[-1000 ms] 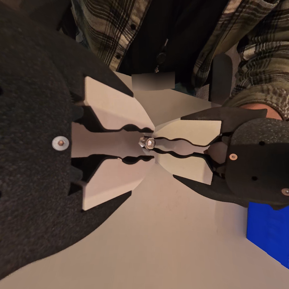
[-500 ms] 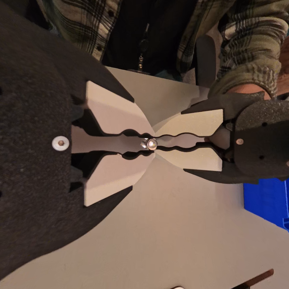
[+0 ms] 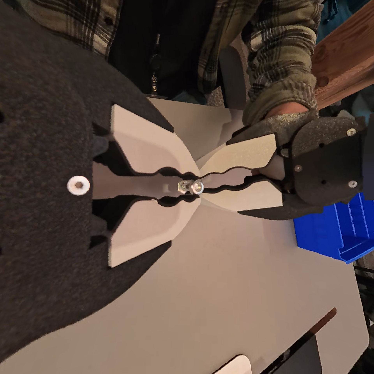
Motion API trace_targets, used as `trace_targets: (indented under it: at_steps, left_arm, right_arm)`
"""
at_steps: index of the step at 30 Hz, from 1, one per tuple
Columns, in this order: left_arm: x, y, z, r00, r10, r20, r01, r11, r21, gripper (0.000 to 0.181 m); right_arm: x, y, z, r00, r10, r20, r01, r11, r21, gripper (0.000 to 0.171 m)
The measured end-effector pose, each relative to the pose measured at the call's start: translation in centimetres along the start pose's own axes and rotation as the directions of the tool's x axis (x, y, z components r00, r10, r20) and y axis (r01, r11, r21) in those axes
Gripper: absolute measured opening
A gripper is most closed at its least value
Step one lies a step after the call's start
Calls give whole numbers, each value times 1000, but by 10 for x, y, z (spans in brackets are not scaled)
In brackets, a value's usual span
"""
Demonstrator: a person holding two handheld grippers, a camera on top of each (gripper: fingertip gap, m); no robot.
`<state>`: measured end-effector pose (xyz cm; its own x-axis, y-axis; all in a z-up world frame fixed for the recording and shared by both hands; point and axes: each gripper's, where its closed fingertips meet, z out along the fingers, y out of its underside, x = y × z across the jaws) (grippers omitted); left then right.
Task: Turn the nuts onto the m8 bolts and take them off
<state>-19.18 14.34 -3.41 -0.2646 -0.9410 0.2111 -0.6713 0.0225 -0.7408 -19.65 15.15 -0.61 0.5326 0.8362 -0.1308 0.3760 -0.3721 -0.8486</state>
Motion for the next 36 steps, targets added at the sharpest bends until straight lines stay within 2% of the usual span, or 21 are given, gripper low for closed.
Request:
trace_targets:
  at_steps: [9,16,31,36]
  left_arm:
    - [4,2,1,1000,15,-13,-15,1000,-23,13]
    - [1,4,0,1000,10,-4,-10,1000,-23,13]
    - [-18,30,-14,999,-39,27,40,999,-11,13]
    - [-25,37,-12,998,-54,29,54,999,1,13]
  right_arm:
    - [-1,-1,-6,992,-115,49,117,992,-41,30]
    - [10,-1,-10,993,-62,104,63,998,-9,24]
    - [78,83,-46,991,117,-63,-119,992,-31,24]
    - [98,105,-45,985,152,-85,-156,987,-45,25]
